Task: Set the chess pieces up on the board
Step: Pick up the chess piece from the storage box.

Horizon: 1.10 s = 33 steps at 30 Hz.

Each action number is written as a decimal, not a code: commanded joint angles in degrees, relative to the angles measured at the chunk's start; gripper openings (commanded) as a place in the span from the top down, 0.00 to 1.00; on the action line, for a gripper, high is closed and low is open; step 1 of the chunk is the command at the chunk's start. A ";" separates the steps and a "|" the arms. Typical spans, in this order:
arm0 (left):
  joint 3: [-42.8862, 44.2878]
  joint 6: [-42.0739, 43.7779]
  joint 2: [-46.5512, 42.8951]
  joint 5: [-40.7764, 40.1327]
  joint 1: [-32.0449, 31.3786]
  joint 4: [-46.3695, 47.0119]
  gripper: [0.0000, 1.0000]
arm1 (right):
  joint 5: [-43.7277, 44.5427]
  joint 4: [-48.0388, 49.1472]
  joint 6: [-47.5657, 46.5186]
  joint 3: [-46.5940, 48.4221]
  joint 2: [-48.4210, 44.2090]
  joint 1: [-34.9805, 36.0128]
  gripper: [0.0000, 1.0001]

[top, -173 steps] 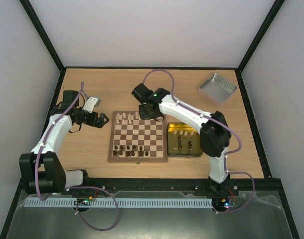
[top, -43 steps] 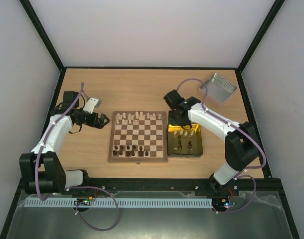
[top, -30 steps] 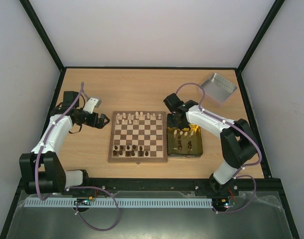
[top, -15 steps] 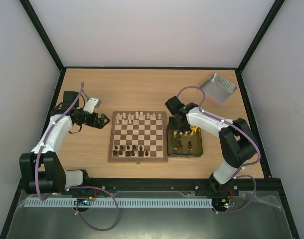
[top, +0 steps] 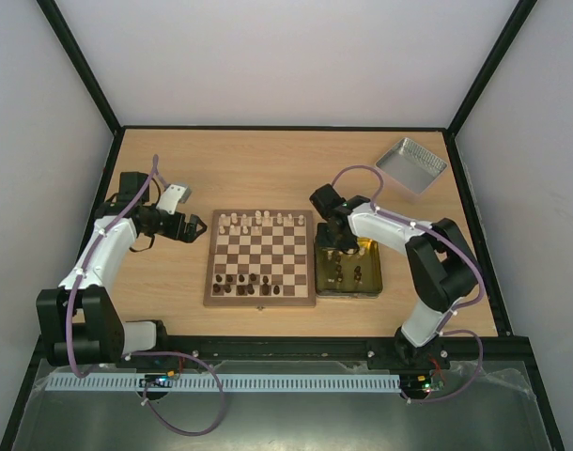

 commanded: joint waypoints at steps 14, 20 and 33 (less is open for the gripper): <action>-0.30 -0.37 0.47 0.71 0.10 -0.44 0.01 | 0.51 0.81 -0.64 -0.69 1.62 -0.32 0.84; -0.39 -0.32 0.17 0.63 0.10 -0.47 0.01 | 1.59 -0.44 -0.65 -0.12 0.31 -0.32 0.88; -0.41 -0.55 0.30 0.63 0.10 -0.28 0.01 | 4.96 -9.41 -0.74 9.05 -5.48 1.42 0.89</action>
